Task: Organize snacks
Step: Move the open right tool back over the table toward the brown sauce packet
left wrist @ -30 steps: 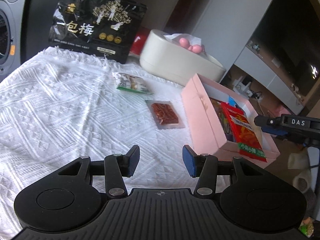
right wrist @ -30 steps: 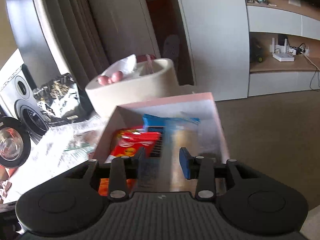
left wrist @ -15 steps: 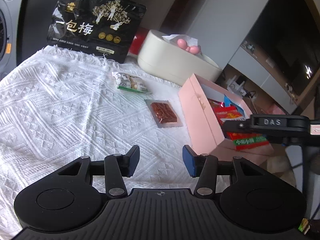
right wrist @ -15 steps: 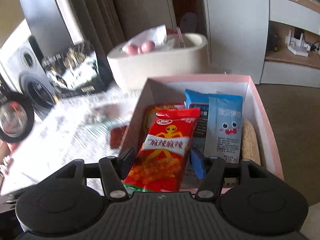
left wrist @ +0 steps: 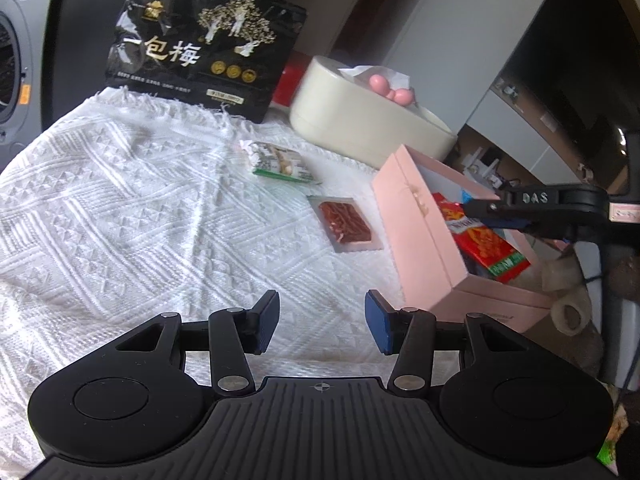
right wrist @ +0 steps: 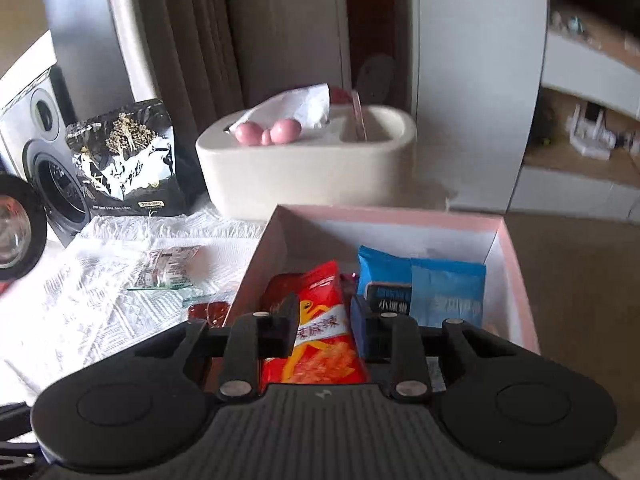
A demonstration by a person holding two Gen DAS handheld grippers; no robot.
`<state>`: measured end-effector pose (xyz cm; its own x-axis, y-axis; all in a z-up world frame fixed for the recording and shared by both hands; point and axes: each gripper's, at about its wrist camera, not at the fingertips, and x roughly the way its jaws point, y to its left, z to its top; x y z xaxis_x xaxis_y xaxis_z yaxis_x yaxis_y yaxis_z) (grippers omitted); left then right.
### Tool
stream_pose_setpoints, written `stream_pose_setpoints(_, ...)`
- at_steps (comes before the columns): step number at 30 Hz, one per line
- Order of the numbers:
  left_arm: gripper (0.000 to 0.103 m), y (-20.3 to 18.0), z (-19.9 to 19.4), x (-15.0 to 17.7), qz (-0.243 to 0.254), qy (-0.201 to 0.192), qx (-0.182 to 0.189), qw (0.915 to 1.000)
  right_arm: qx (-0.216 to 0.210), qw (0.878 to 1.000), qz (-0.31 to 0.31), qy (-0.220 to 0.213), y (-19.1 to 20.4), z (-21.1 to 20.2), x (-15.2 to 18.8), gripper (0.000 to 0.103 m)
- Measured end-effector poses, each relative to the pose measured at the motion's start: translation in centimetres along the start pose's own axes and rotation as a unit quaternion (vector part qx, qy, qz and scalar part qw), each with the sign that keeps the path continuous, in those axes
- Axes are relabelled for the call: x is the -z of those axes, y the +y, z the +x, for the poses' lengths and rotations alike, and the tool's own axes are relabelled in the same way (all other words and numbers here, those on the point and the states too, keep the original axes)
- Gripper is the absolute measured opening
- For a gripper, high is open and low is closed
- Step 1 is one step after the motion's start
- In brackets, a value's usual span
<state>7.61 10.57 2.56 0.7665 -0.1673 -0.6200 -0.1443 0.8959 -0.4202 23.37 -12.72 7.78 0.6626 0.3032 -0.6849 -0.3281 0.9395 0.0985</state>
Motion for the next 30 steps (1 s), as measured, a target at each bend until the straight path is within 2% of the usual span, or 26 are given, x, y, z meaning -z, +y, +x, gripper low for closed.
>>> stream_pose_setpoints(3,0.052,0.0,0.2,0.0,0.005,0.003,-0.02,0.9998,0.019,0.999,-0.027,0.025,0.7,0.3,0.5,0.028)
stream_pose_setpoints(6,0.052,0.2,0.3,0.1,0.011,0.006,-0.032,0.9994,0.034,0.999,-0.035,0.022,1.1,-0.5,1.0,0.028)
stream_pose_setpoints(10,0.052,0.5,-0.1,0.1,0.012,0.002,-0.034,0.9994,0.009,1.0,-0.018,-0.002,0.8,-2.6,1.6,0.028)
stream_pose_setpoints(15,0.052,-0.4,-0.9,-0.2,0.03,-0.009,-0.014,0.9994,-0.018,1.0,0.005,0.018,0.1,-4.0,3.0,0.028)
stream_pose_setpoints(22,0.052,-3.4,-1.3,-0.5,0.095,-0.021,-0.009,0.9952,-0.029,0.999,0.025,0.033,-0.4,-1.8,3.2,0.028)
stream_pose_setpoints(27,0.052,-3.2,-0.7,-1.4,0.113,-0.023,-0.013,0.9933,0.006,1.0,0.006,0.022,0.8,-0.9,2.6,0.028)
stream_pose_setpoints(30,0.052,-1.6,0.5,-2.1,0.097,-0.02,-0.016,0.9949,0.017,1.0,-0.021,-0.009,2.3,-2.3,2.0,0.03)
